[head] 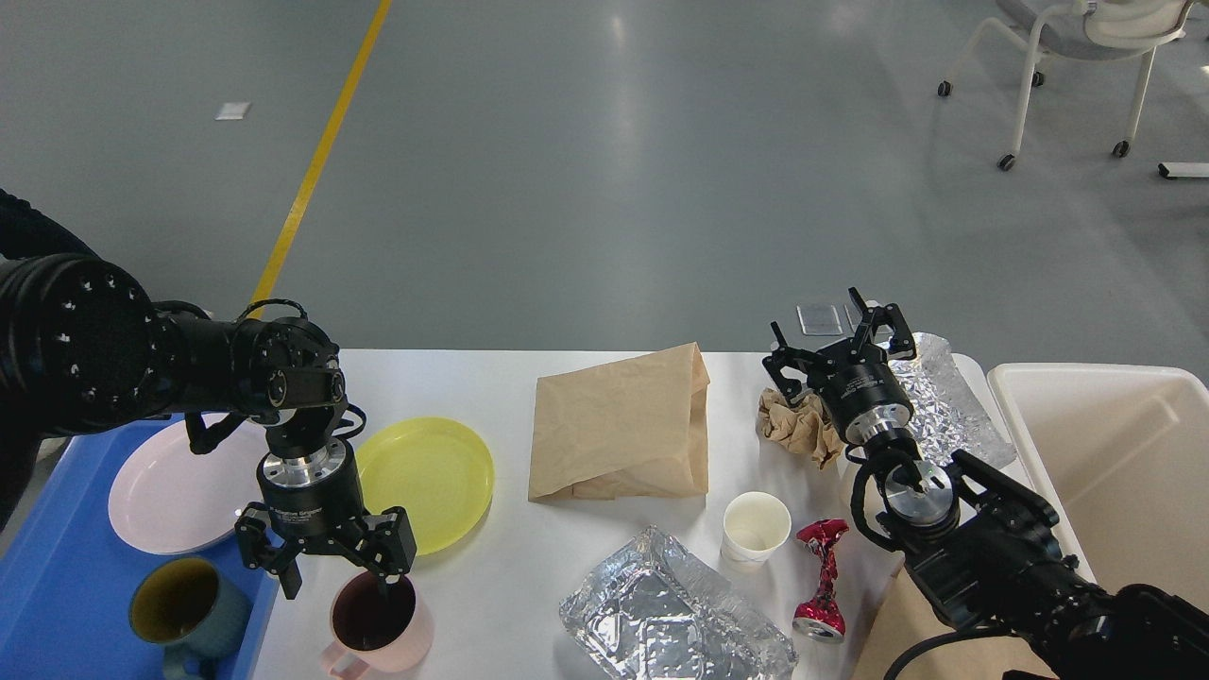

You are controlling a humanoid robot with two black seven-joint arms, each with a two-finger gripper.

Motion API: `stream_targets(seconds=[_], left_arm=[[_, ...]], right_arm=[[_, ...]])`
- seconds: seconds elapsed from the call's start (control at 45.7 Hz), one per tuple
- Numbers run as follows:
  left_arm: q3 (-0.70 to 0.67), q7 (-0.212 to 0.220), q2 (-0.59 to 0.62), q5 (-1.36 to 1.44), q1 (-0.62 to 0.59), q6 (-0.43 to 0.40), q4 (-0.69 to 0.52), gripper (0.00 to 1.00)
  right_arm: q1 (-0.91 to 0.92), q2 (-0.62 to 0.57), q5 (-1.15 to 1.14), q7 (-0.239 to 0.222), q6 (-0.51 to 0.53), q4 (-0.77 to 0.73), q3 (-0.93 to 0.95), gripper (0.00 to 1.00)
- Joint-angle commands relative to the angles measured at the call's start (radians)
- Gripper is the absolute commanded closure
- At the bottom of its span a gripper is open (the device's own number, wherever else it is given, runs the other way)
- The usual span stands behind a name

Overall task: Tidy desktop
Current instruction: 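Reach the left gripper toward the pink mug beside the yellow plate, then grasp the pink mug with the left gripper and lift it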

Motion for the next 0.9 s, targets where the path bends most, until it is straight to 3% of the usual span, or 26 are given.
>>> stream_targets(seconds=[0.0,0.307,0.482,0.876], left_arm=[[0.000,0.008,-0.001,0.001,0.022,0.000,0.012,0.04],[-0.002,0.009,-0.016,0.002,0.053,0.000,0.078,0.24],[-0.007,0.009,-0.020,0.002,0.074,0.000,0.102,0.29],[-0.040,0.023,-0.021,0.002,0.088,0.000,0.112,0.84]], right_arm=[[0.000,0.000,0.000,0.000,0.000,0.000,0.000,0.00],[0.000,0.000,0.000,0.000,0.000,0.000,0.000,0.00],[0.000,0.000,0.000,0.000,0.000,0.000,0.000,0.00],[0.000,0.000,0.000,0.000,0.000,0.000,0.000,0.00]])
